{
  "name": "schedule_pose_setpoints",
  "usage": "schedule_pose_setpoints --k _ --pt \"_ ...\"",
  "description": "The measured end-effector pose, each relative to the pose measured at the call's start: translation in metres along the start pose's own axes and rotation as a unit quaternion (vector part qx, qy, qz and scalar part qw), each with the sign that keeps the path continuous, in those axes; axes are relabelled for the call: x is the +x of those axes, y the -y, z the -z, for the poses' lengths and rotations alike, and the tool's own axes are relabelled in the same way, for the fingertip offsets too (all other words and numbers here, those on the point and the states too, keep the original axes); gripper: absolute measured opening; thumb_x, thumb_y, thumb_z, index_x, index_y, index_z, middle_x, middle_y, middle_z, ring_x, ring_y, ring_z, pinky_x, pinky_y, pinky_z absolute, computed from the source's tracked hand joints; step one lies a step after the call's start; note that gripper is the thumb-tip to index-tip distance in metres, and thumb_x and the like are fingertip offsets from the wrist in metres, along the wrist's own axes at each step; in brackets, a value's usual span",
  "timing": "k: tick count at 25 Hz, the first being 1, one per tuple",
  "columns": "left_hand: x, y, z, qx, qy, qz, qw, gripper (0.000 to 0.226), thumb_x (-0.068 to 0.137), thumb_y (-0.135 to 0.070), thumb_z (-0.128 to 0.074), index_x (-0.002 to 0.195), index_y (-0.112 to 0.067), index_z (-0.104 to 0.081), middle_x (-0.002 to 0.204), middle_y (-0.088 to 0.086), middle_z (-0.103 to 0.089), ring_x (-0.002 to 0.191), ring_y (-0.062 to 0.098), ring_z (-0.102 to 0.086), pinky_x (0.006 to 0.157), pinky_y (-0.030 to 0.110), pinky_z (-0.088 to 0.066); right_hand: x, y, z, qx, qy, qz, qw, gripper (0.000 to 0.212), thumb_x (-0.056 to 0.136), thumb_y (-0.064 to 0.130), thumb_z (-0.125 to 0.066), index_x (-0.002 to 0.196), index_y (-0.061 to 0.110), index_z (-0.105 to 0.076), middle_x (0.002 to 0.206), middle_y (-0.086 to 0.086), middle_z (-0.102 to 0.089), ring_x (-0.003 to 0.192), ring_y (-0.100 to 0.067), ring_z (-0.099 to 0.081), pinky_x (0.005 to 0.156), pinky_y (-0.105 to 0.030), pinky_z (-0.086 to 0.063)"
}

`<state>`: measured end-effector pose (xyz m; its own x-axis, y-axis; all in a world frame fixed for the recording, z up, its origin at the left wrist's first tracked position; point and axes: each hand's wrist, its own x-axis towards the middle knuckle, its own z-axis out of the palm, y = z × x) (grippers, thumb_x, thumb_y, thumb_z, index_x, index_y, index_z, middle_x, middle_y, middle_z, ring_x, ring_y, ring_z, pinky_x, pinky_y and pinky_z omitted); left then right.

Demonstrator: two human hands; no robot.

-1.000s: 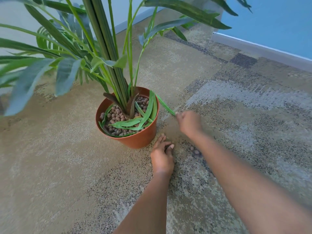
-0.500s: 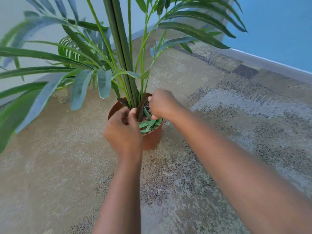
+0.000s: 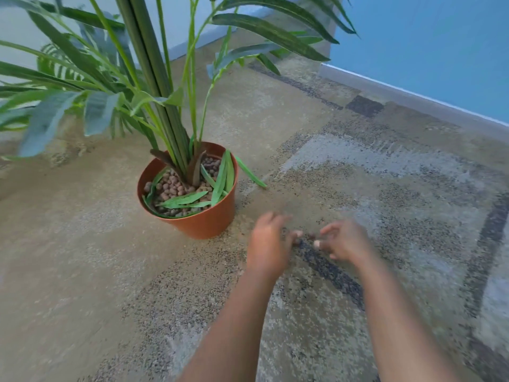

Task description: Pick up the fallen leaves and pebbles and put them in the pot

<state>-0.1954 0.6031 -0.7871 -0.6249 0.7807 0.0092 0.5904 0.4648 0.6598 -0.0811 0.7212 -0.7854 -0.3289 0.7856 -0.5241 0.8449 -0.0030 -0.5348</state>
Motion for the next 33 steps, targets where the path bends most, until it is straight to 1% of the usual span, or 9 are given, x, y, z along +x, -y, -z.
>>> schedule_pose_setpoints --k 2,5,9,13,16,20,23,28,33 --pt "-0.002 0.017 -0.027 0.078 0.11 0.002 0.991 0.053 0.083 -0.032 -0.073 0.132 -0.018 -0.058 0.136 0.002 -0.056 0.123 0.021 -0.048 0.107 0.038 -0.041 0.01 -0.021 -0.019 -0.001 -0.025 0.041 0.999 0.033 0.076 0.011 -0.082 0.106 0.017 -0.07 0.113 -0.004 -0.069 0.084 -0.017 -0.066 0.084 -0.039 -0.058" --pt "0.007 0.032 -0.031 0.089 0.059 -0.044 0.993 0.04 0.083 -0.024 -0.074 0.12 -0.011 -0.068 0.12 0.007 -0.064 0.111 0.027 -0.051 0.093 0.036 -0.044 0.019 -0.011 -0.028 -0.016 -0.059 0.131 0.989 0.047 0.075 0.012 -0.083 0.119 0.018 -0.067 0.112 -0.002 -0.071 0.086 -0.013 -0.063 0.086 -0.03 -0.053" --pt "0.005 0.036 -0.032 0.075 -0.004 -0.042 0.996 0.017 0.085 -0.011 -0.07 0.099 -0.004 -0.076 0.095 0.009 -0.063 0.08 0.023 -0.056 0.07 0.033 -0.05 0.026 0.003 -0.047 -0.069 -0.055 0.219 0.972 0.028 0.084 0.016 -0.075 0.111 0.023 -0.071 0.108 0.002 -0.065 0.094 -0.015 -0.063 0.092 -0.034 -0.054" --pt "-0.006 0.04 -0.03 0.061 -0.005 0.021 0.998 0.013 0.091 -0.008 -0.061 0.1 -0.002 -0.07 0.109 0.011 -0.057 0.083 0.023 -0.057 0.079 0.036 -0.054 0.034 0.012 -0.048 0.001 -0.074 0.204 0.976 0.02 0.089 0.014 -0.069 0.083 0.034 -0.068 0.089 0.009 -0.07 0.07 -0.005 -0.066 0.059 -0.014 -0.053" --pt "-0.018 0.049 -0.022 0.007 -0.033 0.065 0.997 0.016 0.091 0.0 -0.053 0.101 -0.005 -0.065 0.102 -0.001 -0.052 0.086 0.012 -0.053 0.074 0.02 -0.044 0.053 0.048 -0.049 0.156 -0.087 0.141 0.974 0.018 0.087 0.009 -0.07 0.096 0.025 -0.072 0.102 0.002 -0.074 0.063 0.0 -0.065 0.048 -0.009 -0.05" --pt "-0.032 0.061 -0.014 -0.067 -0.076 0.105 0.989 0.017 0.095 -0.004 -0.051 0.105 0.002 -0.064 0.086 -0.021 -0.05 0.075 -0.017 -0.051 0.066 -0.002 -0.037 0.077 0.112 -0.074 0.054 -0.134 0.267 0.953 0.029 0.084 0.01 -0.074 0.112 0.006 -0.07 0.124 -0.009 -0.061 0.096 -0.018 -0.065 0.088 -0.023 -0.053" --pt "-0.032 0.066 -0.012 -0.089 -0.086 0.078 0.989 0.016 0.091 -0.001 -0.061 0.101 0.003 -0.073 0.103 0.003 -0.062 0.091 0.004 -0.056 0.087 0.004 -0.039 0.093 0.144 -0.1 -0.029 -0.101 0.302 0.948 0.041 0.084 0.014 -0.074 0.123 0.004 -0.062 0.131 -0.008 -0.056 0.113 -0.023 -0.06 0.101 -0.034 -0.048" --pt "-0.032 0.076 -0.018 -0.069 -0.112 0.06 0.99 0.019 0.088 -0.014 -0.07 0.105 -0.007 -0.075 0.109 0.004 -0.065 0.094 0.011 -0.059 0.094 0.012 -0.043 0.105 0.153 -0.116 -0.088 -0.126 0.296 0.943 0.01 0.093 0.005 -0.059 0.093 0.012 -0.066 0.085 -0.007 -0.064 0.069 -0.016 -0.061 0.072 -0.035 -0.06" --pt "-0.028 0.073 -0.014 -0.116 -0.088 0.144 0.979 0.025 0.088 -0.026 -0.07 0.108 -0.013 -0.074 0.109 0.0 -0.067 0.101 0.017 -0.062 0.099 0.034 -0.051 0.058 0.132 -0.074 0.239 -0.18 0.204 0.932 0.016 0.082 0.005 -0.074 0.096 0.012 -0.076 0.092 -0.002 -0.076 0.051 0.002 -0.064 0.043 -0.008 -0.048"
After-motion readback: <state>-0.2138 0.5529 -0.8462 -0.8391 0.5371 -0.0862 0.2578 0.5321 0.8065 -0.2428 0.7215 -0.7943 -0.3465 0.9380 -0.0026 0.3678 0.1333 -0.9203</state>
